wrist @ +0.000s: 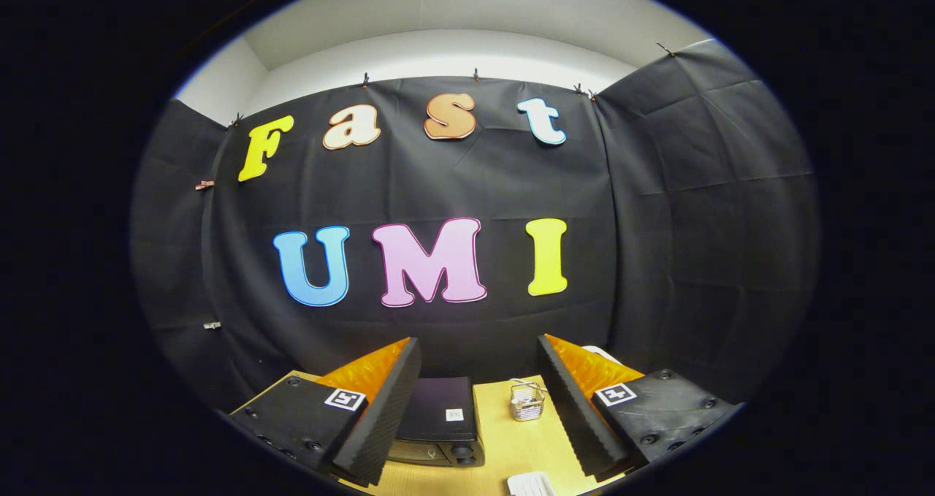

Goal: Open the toaster oven, put the food inside, and close the toaster oven door.

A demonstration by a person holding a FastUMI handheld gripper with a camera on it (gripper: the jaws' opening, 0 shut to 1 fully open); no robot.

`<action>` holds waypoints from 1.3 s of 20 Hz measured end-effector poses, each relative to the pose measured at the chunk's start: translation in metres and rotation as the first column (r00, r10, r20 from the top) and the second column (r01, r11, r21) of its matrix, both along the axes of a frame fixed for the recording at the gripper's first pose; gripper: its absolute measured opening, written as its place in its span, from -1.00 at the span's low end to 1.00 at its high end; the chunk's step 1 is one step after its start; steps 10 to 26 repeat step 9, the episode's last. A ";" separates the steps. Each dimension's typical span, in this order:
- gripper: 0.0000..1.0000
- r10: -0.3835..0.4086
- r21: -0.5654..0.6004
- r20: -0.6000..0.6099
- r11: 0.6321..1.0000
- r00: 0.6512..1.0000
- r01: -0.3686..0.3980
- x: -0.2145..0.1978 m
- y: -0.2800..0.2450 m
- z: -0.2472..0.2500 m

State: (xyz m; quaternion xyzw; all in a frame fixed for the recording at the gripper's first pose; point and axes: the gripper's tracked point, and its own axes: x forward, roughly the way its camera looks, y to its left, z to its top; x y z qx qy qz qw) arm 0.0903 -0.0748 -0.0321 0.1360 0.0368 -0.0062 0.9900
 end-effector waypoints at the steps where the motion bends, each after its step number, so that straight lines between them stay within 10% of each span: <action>1: 0.95 -0.003 0.000 0.000 1.000 1.000 0.003 0.000 -0.003 0.000; 26: 0.95 0.000 -0.012 0.022 1.000 1.000 0.000 -0.007 -0.007 0.006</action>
